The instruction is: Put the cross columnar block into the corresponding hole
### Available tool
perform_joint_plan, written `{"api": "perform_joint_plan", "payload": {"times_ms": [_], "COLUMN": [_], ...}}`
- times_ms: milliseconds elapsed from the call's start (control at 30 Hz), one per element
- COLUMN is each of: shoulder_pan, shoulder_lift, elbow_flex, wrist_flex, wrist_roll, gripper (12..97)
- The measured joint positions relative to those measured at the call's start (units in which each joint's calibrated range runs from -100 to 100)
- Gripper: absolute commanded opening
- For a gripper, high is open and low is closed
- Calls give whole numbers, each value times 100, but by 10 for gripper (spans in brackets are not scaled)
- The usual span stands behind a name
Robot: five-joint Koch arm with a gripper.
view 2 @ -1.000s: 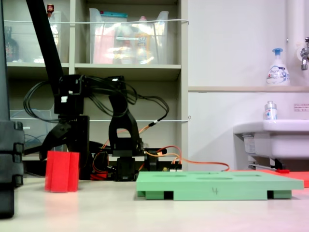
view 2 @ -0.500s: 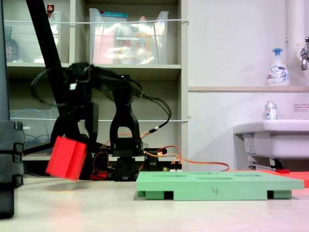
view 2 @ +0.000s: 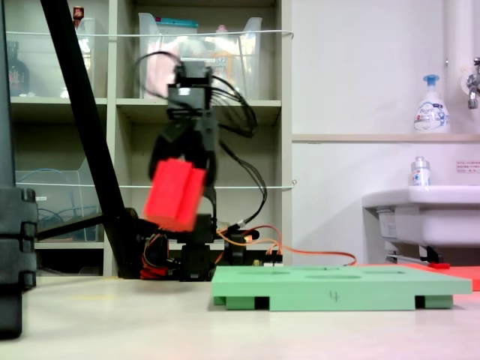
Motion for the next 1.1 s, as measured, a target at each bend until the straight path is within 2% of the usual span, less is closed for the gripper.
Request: {"api": "perform_joint_plan", "payload": {"times_ms": [267, 500, 733, 1100], "shoulder_pan": [1270, 1958, 2271, 2457], "shoulder_lift": [205, 807, 1300, 2585], "elbow_flex": [0, 78, 147, 1009], "wrist_flex": [0, 0, -10, 10], "wrist_roll": [1021, 1856, 2276, 2315], "gripper": [348, 350, 351, 354]}}
